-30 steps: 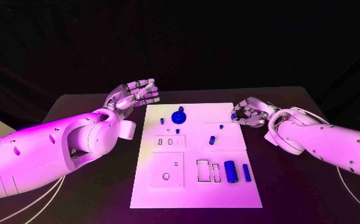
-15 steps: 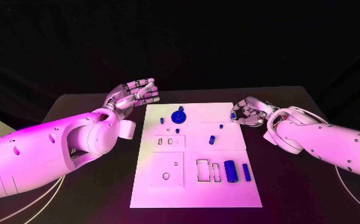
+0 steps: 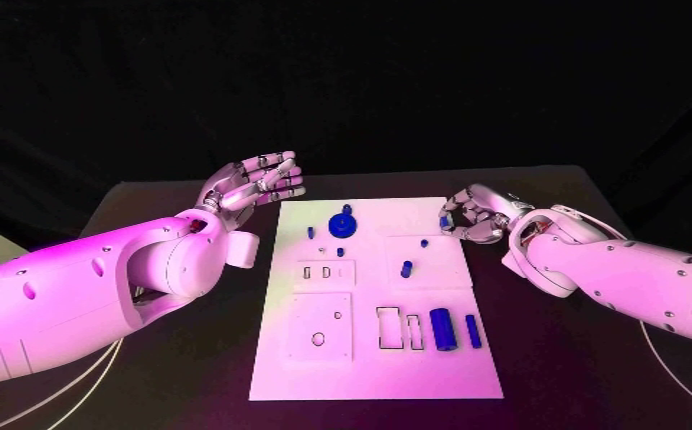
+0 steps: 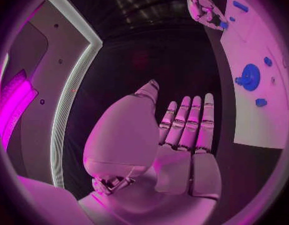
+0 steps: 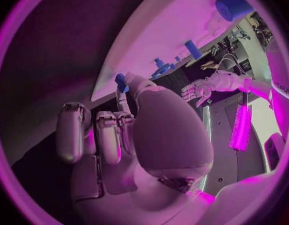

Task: Assemble the parts on the task board

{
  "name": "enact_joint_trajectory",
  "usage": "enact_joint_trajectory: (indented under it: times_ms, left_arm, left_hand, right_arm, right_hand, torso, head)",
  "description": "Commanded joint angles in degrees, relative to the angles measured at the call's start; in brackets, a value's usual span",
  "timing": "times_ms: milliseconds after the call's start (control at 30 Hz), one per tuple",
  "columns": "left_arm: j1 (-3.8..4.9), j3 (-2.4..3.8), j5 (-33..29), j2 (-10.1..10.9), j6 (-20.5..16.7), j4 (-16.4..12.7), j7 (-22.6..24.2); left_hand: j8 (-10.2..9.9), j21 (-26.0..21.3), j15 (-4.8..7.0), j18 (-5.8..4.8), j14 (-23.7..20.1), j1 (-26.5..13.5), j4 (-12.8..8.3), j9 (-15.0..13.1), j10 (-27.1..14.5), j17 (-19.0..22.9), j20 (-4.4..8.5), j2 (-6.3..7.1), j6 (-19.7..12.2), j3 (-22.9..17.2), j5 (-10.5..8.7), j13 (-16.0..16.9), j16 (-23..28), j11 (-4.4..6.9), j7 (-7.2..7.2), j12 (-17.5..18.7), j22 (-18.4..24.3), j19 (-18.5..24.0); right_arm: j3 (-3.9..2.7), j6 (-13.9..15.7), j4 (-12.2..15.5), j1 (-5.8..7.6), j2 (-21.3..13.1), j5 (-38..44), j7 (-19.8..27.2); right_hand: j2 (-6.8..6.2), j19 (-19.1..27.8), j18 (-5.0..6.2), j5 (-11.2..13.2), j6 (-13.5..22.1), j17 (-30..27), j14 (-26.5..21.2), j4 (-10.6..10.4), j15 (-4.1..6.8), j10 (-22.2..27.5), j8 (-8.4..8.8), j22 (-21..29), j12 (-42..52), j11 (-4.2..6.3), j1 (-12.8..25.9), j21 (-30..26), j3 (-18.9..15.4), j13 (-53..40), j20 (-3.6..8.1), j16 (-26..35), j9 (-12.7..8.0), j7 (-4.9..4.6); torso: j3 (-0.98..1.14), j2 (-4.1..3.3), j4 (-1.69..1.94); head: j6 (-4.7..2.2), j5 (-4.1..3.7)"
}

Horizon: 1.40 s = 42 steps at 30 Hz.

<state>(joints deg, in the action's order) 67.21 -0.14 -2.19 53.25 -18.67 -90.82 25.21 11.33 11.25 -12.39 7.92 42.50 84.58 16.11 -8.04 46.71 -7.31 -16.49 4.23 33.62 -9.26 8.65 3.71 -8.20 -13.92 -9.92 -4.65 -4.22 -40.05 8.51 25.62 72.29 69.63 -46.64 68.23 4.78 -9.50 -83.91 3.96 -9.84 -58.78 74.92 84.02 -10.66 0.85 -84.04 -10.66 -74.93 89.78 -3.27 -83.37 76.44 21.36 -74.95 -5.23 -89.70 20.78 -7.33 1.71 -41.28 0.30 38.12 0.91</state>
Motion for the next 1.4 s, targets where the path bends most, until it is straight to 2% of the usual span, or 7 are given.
enact_joint_trajectory:
  times_ms: [33, 367, 667, 900, 967, 1200, 1400]
  left_arm:
    - [0.02, 0.05, 0.3, 0.0, 0.8, 0.1, 0.4]
    - [0.03, 0.04, 0.3, 0.1, 0.7, 0.4, 0.3]
    - [0.04, 0.03, 0.3, -0.2, 0.7, 0.5, 0.1]
    - [0.04, 0.00, 0.3, -0.8, 0.8, 0.8, -0.1]
    - [0.04, 0.00, 0.3, -0.8, 0.8, 0.8, -0.1]
    - [0.04, -0.01, 0.3, -0.9, 0.8, 0.6, -0.1]
    - [0.04, -0.01, 0.3, -1.0, 0.8, 0.4, -0.2]
  left_hand:
    - [0.2, 0.3, 0.02, 0.61, 0.1, 0.2, -0.3, -0.1, 0.4, -0.1, -0.12, -0.53, 0.4, 0.0, -0.21, 0.0, -0.3, 0.04, -6.16, -0.4, -0.1, -0.4]
    - [0.3, 0.3, 0.02, 0.61, 0.1, 0.3, -0.3, -0.1, 0.5, -0.1, -0.13, -0.54, 0.6, -0.1, -0.22, 0.0, -0.2, 0.05, -6.14, -0.4, -0.1, -0.4]
    - [0.3, 0.3, 0.02, 0.62, 0.1, 0.3, -0.3, -0.2, 0.6, -0.1, -0.13, -0.55, 0.8, -0.1, -0.22, 0.0, -0.2, 0.07, -6.12, -0.4, -0.1, -0.4]
    - [0.4, 0.3, 0.03, 0.62, 0.1, 0.3, -0.3, -0.2, 0.6, -0.1, -0.13, -0.57, 0.8, -0.1, -0.22, 0.1, -0.2, 0.08, -6.09, -0.4, -0.1, -0.4]
    - [0.4, 0.3, 0.03, 0.62, 0.1, 0.3, -0.3, -0.2, 0.6, -0.1, -0.13, -0.57, 0.8, -0.1, -0.22, 0.1, -0.2, 0.08, -6.09, -0.4, -0.1, -0.4]
    - [0.4, 0.3, 0.03, 0.62, 0.0, 0.3, -0.3, -0.2, 0.7, -0.1, -0.13, -0.58, 0.8, -0.1, -0.23, 0.1, -0.3, 0.09, -6.07, -0.4, -0.1, -0.4]
    - [0.4, 0.3, 0.03, 0.62, 0.0, 0.3, -0.3, -0.2, 0.7, -0.1, -0.13, -0.58, 0.8, -0.1, -0.23, 0.1, -0.3, 0.09, -6.07, -0.4, -0.1, -0.4]
  right_arm:
    - [-0.19, 4.0, 1.8, 0.23, -0.3, 1.9, -2.2]
    - [-0.42, 6.5, 9.1, 2.34, -0.4, 4.5, -8.4]
    - [-0.40, 6.7, 14.9, 2.75, 4.0, 6.5, -16.4]
    - [-0.29, 5.3, 17.1, 1.77, 8.5, 8.0, -20.2]
    - [-0.28, 5.0, 17.3, 1.45, 9.3, 8.5, -20.6]
    - [0.06, 4.3, 16.5, -0.29, 13.1, 10.4, -21.9]
    - [0.35, 3.9, 15.0, -1.84, 15.3, 11.6, -22.2]
  right_hand:
    - [0.33, -0.3, -0.82, -0.4, -0.5, 15.1, 6.0, 0.1, 0.33, -6.0, -0.36, -4.4, 0.2, 0.50, 0.2, 0.4, 0.3, -15.1, 0.38, -0.3, 0.0, 0.05]
    - [-0.08, 0.0, -0.70, -1.2, -0.4, 15.1, 6.0, -0.3, 0.46, -6.0, -0.49, -4.0, 0.2, 0.63, 1.5, -0.3, 0.7, -15.1, 0.56, -0.3, 0.1, 0.14]
    - [0.41, 0.1, -0.61, -1.2, 0.1, 15.1, 6.0, -1.0, 0.49, -6.0, -0.49, -3.7, 0.2, 0.63, 2.9, -0.8, 1.4, -15.1, 0.63, -0.3, 0.2, 0.12]
    - [0.47, 0.1, -0.61, -1.3, 0.1, 15.1, 6.0, -1.1, 0.49, -6.0, -0.53, -3.7, 0.2, 0.64, 3.2, -0.8, 1.5, -15.1, 0.63, -0.3, 0.2, 0.14]
    - [0.47, 0.1, -0.61, -1.3, 0.1, 15.1, 6.0, -1.1, 0.49, -6.0, -0.53, -3.7, 0.2, 0.64, 3.2, -0.8, 1.5, -15.1, 0.63, -0.3, 0.2, 0.14]
    - [0.52, 0.2, -0.59, -1.4, 0.1, 15.1, 6.0, -1.1, 0.50, -6.0, -0.56, -3.6, 0.2, 0.65, 3.2, -0.9, 1.6, -15.1, 0.64, -0.3, 0.2, 0.16]
    - [0.49, 0.2, -0.54, -1.5, 0.1, 15.1, 6.0, -1.2, 0.51, -6.0, -0.57, -3.4, 0.2, 0.65, 3.3, -1.2, 1.6, -15.1, 0.64, -0.3, 0.2, 0.15]
  torso:
    - [-0.09, 0.12, 0.00]
    - [-0.25, 0.35, -0.13]
    - [-0.63, 0.56, -0.20]
    - [-0.97, 0.70, -0.08]
    - [-0.87, 0.66, -0.13]
    - [-0.91, 0.62, -0.06]
    - [-0.77, 0.53, 0.05]
  head:
    - [0.10, -0.02]
    - [-0.10, 0.20]
    - [0.11, 1.11]
    - [0.56, 2.29]
    - [0.69, 2.51]
    - [0.94, 2.56]
    - [1.35, 2.68]
